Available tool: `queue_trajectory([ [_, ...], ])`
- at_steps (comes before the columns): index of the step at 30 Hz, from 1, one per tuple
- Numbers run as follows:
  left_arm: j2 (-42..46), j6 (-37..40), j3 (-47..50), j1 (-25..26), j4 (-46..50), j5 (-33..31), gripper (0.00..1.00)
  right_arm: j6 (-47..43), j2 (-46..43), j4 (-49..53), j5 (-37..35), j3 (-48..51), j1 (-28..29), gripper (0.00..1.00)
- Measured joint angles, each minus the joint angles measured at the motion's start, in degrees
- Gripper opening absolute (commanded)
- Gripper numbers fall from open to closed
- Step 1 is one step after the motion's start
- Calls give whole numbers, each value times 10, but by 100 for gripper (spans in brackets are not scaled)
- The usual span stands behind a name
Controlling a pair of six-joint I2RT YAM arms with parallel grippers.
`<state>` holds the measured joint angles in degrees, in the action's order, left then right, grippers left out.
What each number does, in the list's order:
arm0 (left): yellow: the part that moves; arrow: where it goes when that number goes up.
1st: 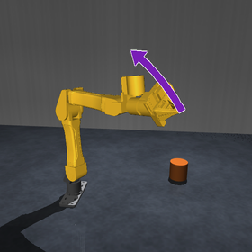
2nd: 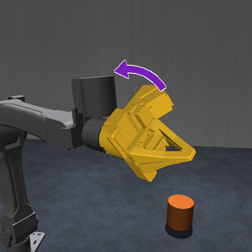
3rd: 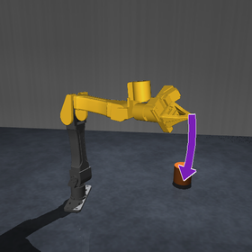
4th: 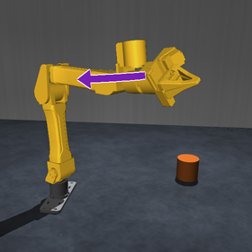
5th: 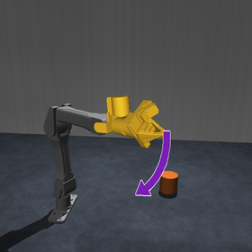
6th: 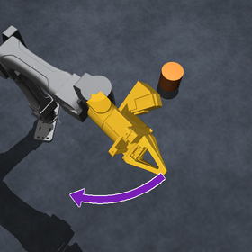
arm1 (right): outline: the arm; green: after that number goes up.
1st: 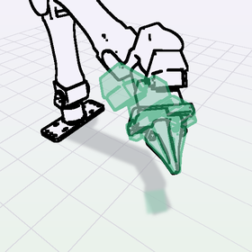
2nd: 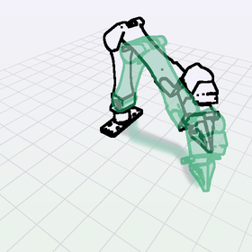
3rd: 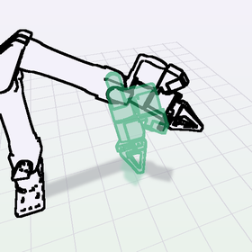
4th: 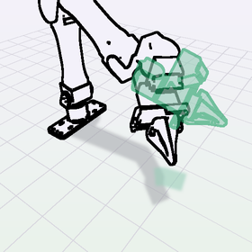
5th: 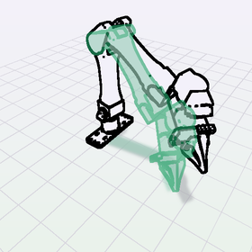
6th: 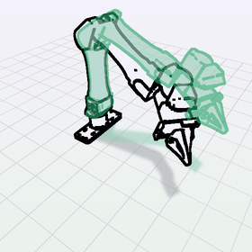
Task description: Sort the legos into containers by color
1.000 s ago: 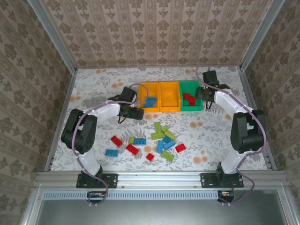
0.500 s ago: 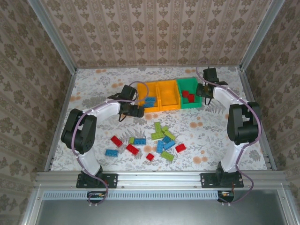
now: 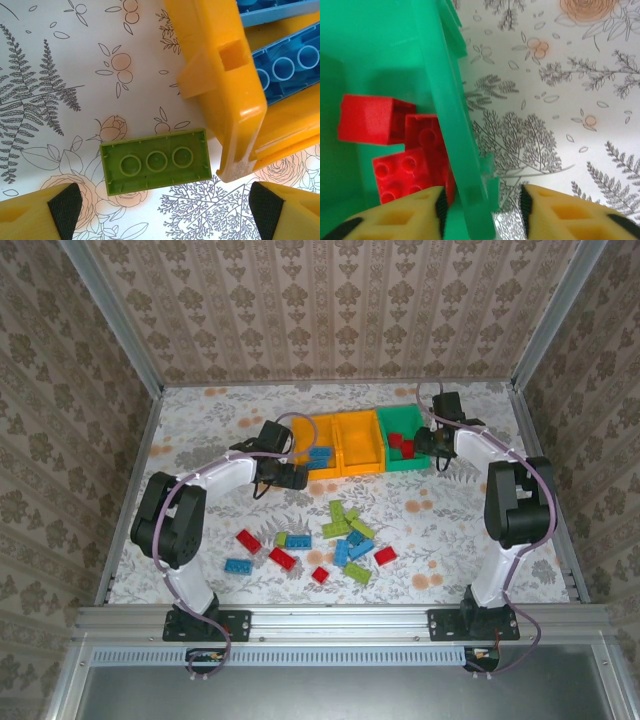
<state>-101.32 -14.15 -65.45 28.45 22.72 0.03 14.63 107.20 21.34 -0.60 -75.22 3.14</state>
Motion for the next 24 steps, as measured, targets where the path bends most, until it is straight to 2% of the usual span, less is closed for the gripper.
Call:
queue_trajectory([
  [3,0,-2,0,0,0,0,90,1,11,0,-2,-12,0,20],
  [6,0,-3,0,0,0,0,90,-8,12,-1,-3,-14,0,14],
  [16,-26,-3,-17,13,2,-2,91,3,-26,-23,-32,39,-13,13],
  [24,-67,-6,-43,15,28,-31,90,3,-31,-23,-33,46,-16,13],
])
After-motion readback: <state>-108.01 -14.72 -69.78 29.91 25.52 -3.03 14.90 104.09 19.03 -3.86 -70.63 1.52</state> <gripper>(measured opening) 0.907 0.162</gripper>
